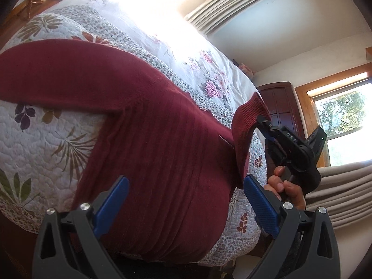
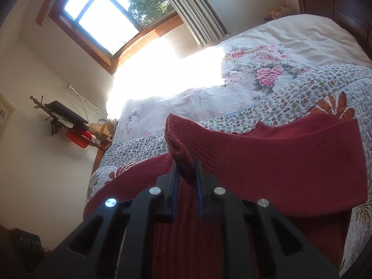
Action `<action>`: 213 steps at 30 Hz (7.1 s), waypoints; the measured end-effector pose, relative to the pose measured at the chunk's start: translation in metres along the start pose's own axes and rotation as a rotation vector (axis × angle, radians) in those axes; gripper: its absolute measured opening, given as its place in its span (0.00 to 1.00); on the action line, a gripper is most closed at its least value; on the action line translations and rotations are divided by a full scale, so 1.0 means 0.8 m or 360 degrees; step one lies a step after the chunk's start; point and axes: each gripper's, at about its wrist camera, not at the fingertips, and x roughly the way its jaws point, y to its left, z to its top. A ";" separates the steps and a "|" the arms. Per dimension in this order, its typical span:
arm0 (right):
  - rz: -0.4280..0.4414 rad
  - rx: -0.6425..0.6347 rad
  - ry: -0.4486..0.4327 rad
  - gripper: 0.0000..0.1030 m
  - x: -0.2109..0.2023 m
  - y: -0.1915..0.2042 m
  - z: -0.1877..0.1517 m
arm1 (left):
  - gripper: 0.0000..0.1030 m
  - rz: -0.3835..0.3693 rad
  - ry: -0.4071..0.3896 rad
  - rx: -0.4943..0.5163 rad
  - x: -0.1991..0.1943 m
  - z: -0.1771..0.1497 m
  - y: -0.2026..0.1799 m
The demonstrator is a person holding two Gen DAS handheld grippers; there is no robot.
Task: Fold small clothes
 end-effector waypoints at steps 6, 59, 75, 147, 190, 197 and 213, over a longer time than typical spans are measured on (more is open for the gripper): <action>-0.0122 -0.0126 0.0208 0.15 0.096 0.011 -0.056 | 0.96 -0.0025 -0.0049 0.0026 0.036 0.044 0.001; -0.0103 0.0229 0.0192 0.54 -0.134 -0.066 -0.207 | 0.13 0.0271 0.0326 0.0214 0.212 0.179 0.088; -0.0038 0.0136 0.0131 0.57 -0.159 -0.043 -0.189 | 0.54 0.0143 0.0136 -0.0070 0.180 0.158 0.098; 0.0511 0.0588 0.0355 0.63 -0.068 -0.232 -0.044 | 0.74 0.0291 -0.0159 0.0319 0.077 -0.054 -0.032; 0.0202 0.0361 0.0483 0.06 -0.013 -0.312 0.029 | 0.74 0.0376 -0.0122 -0.0268 0.048 -0.126 0.080; 0.0136 0.0433 0.0336 0.19 -0.044 -0.331 0.026 | 0.74 0.0373 -0.0124 -0.0277 0.049 -0.122 0.080; 0.0311 0.0324 0.0368 0.41 -0.085 -0.313 -0.034 | 0.79 0.0411 -0.0170 -0.0384 -0.002 -0.175 0.107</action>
